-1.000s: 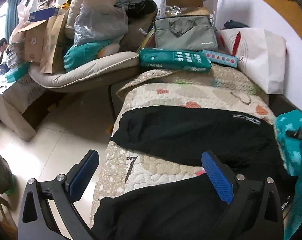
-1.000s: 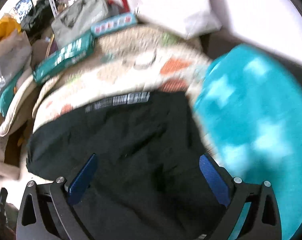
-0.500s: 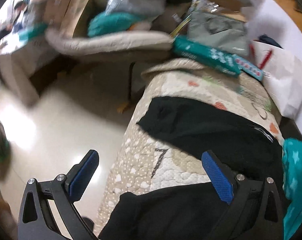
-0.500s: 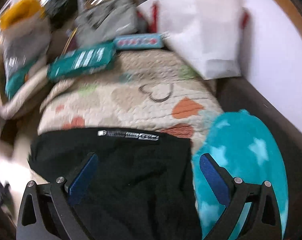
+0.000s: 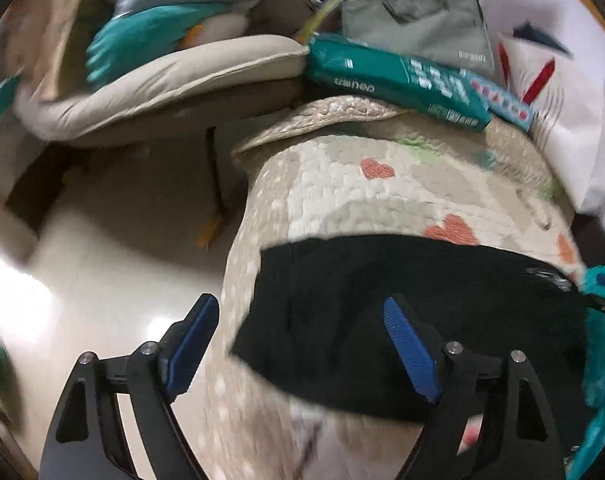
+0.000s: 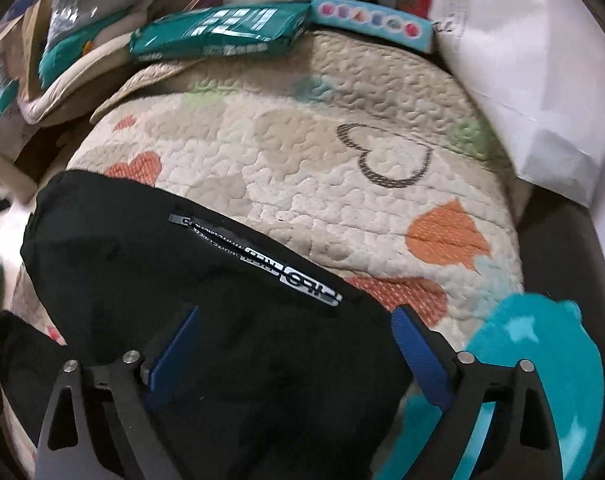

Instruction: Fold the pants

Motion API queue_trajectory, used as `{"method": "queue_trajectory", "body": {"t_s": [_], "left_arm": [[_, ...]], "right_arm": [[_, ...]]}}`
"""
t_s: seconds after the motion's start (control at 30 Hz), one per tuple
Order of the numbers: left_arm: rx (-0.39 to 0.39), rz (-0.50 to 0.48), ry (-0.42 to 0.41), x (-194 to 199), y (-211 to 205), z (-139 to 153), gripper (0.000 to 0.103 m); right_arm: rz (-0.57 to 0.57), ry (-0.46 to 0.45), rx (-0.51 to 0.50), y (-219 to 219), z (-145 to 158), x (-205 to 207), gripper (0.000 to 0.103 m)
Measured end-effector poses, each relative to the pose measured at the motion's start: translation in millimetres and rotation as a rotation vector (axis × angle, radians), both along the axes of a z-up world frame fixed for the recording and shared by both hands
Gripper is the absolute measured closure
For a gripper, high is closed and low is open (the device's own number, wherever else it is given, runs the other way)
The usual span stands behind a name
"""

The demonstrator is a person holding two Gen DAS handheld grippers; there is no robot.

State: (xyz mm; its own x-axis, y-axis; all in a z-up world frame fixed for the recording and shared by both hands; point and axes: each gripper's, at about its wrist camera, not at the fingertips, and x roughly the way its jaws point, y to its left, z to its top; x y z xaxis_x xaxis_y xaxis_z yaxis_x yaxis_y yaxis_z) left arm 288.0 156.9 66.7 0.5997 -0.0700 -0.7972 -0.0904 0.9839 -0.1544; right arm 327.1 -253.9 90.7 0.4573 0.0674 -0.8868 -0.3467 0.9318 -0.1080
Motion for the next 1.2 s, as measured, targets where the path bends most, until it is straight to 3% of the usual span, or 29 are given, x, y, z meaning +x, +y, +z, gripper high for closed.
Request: {"method": "queue_trajectory", "body": {"t_s": [0.23, 0.33, 0.43, 0.57, 0.63, 0.67, 0.7, 0.77, 0.8, 0.83, 1.2], "left_arm": [[-0.073, -0.052, 0.037, 66.6, 2.3, -22.0, 0.019], [-0.053, -0.077, 0.056, 80.6, -0.9, -35.7, 0.019], [-0.013, -0.125, 0.076, 87.9, -4.5, -48.6, 0.019], [-0.016, -0.184, 0.075, 89.8, -8.9, -54.1, 0.019], [-0.028, -0.209, 0.086, 90.4, -11.3, -55.3, 0.029], [-0.045, -0.221, 0.088, 88.7, -11.7, -54.0, 0.039], [-0.046, -0.229, 0.087, 87.1, -12.5, -52.4, 0.056], [-0.039, -0.272, 0.084, 81.1, -17.3, -47.1, 0.078], [-0.020, -0.280, 0.081, 79.5, -20.2, -44.7, 0.085], [-0.010, -0.294, 0.081, 77.2, -21.7, -42.1, 0.089], [0.034, -0.265, -0.031, 38.4, -28.4, 13.5, 0.091]], "right_arm": [[0.053, 0.018, 0.018, 12.3, -20.6, 35.2, 0.018], [0.061, 0.032, 0.048, 18.2, -28.1, 45.7, 0.018], [0.092, 0.060, 0.053, 28.3, -38.6, 52.0, 0.023], [0.107, 0.066, 0.050, 36.0, -45.4, 56.5, 0.031], [0.110, 0.068, 0.049, 37.8, -46.7, 57.1, 0.035], [0.112, 0.070, 0.052, 38.1, -46.7, 56.4, 0.041], [0.118, 0.083, 0.066, 38.6, -46.5, 55.2, 0.054], [0.125, 0.085, 0.057, 39.5, -45.8, 52.0, 0.064], [0.129, 0.088, 0.049, 39.9, -45.7, 50.5, 0.078], [0.129, 0.089, 0.037, 39.2, -45.5, 48.5, 0.085], [0.100, 0.045, 0.064, 36.6, -8.0, 8.6, 0.093]]}}
